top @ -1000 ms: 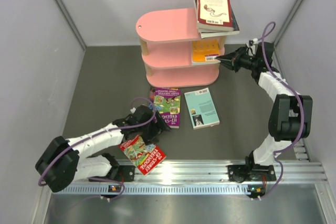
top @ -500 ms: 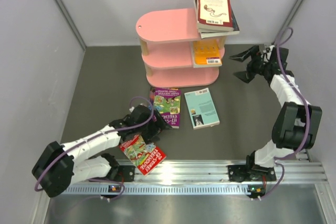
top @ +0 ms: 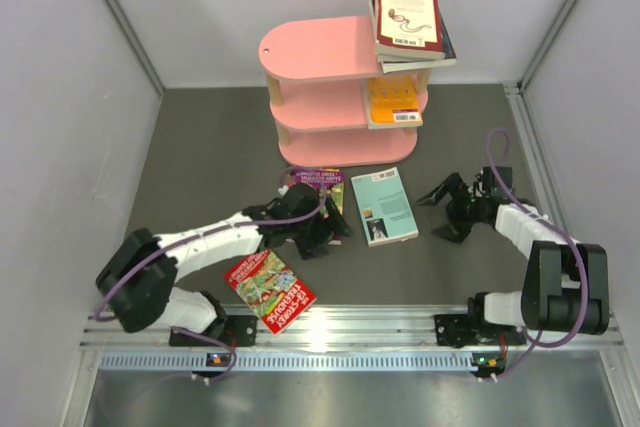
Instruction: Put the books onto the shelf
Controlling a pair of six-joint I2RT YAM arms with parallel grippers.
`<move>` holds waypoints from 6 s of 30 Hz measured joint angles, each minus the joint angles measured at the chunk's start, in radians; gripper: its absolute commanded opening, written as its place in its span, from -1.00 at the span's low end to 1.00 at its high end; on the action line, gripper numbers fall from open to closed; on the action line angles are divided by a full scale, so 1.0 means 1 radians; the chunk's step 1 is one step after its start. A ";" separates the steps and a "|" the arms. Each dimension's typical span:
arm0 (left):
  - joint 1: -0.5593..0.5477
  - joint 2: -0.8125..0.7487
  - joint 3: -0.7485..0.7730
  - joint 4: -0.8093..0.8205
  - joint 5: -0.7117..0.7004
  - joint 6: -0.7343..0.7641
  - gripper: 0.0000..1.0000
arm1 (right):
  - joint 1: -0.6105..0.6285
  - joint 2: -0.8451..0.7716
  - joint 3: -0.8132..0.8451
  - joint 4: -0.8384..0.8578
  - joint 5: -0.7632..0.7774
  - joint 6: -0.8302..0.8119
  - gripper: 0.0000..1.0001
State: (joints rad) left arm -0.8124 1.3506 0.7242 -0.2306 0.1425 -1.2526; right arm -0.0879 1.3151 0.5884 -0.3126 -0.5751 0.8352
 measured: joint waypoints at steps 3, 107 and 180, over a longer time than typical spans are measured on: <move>-0.026 0.120 0.075 0.039 0.005 -0.001 0.88 | 0.021 0.000 0.000 0.014 0.026 -0.035 0.98; 0.233 -0.596 0.060 -0.085 -0.092 0.054 0.91 | 0.655 -0.269 0.173 0.077 0.080 0.396 -1.00; -0.143 -0.338 0.412 -0.370 -0.776 -0.082 -1.00 | 0.859 -0.204 0.071 0.665 0.418 0.956 -0.45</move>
State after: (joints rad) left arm -0.9558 1.0122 1.1358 -0.6006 -0.6331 -1.3350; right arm 0.7715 1.1107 0.6590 0.3523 -0.1570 1.7908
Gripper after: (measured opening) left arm 0.327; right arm 0.329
